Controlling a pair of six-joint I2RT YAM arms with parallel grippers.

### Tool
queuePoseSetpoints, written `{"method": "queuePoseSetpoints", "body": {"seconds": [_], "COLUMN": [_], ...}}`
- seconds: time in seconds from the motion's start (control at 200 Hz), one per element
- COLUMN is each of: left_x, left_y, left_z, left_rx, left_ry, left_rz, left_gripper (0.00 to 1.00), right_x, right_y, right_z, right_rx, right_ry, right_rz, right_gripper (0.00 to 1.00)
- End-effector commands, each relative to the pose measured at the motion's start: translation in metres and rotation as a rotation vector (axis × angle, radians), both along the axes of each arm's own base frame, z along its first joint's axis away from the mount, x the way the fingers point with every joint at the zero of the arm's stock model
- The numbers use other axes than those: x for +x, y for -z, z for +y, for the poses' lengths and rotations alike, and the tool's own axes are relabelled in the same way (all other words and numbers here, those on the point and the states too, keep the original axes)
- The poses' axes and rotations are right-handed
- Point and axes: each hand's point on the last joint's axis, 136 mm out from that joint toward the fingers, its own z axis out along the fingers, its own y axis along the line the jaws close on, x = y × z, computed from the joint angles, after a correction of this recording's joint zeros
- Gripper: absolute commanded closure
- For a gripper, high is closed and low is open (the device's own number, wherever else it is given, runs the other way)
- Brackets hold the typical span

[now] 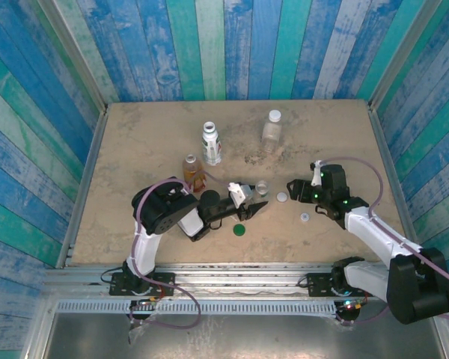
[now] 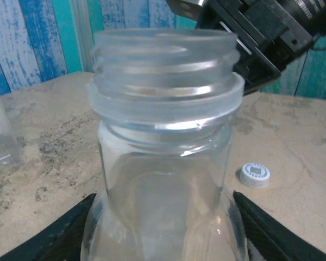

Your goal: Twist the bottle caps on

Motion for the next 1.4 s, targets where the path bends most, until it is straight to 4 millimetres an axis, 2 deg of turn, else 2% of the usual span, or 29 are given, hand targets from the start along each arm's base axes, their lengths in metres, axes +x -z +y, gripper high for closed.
{"method": "queuePoseSetpoints", "body": {"seconds": [0.0,0.13,0.29,0.486,0.591,0.771,0.941,1.111,1.176,1.392], "left_x": [-0.009,-0.016,-0.024,-0.037,-0.040,-0.042,-0.042,-0.042,-0.041,-0.042], "left_y": [0.009,0.004,-0.002,-0.004,0.000,0.004,0.007,0.007,0.008,0.012], "left_z": [-0.001,0.005,0.014,0.026,0.028,0.029,0.032,0.032,0.031,0.029], "left_rx": [0.024,0.015,0.004,0.012,0.038,0.046,0.050,0.053,0.055,0.074], "left_ry": [0.038,0.043,0.044,0.055,0.059,0.060,0.051,0.050,0.051,0.063], "left_rz": [0.012,0.003,0.004,0.023,0.036,0.029,0.036,0.030,0.031,0.037], "left_gripper": [0.42,0.49,0.51,0.51,0.51,0.48,0.48,0.48,0.48,0.47], "right_x": [-0.002,-0.002,-0.003,-0.008,-0.010,-0.009,-0.003,0.001,0.002,0.003], "right_y": [0.004,-0.001,-0.003,0.000,0.009,0.037,0.048,0.063,0.067,0.072], "right_z": [-0.001,0.000,0.004,0.028,0.034,0.036,0.040,0.040,0.043,0.044], "right_rx": [-0.007,-0.012,-0.026,-0.098,-0.177,-0.304,-0.360,-0.388,-0.385,-0.379], "right_ry": [0.004,-0.013,-0.050,-0.170,-0.194,-0.203,-0.198,-0.203,-0.212,-0.207], "right_rz": [0.000,-0.021,-0.031,-0.039,0.002,0.110,0.135,0.172,0.184,0.193], "right_gripper": [0.14,0.14,0.14,0.14,0.16,0.17,0.19,0.27,0.33,0.45]}}
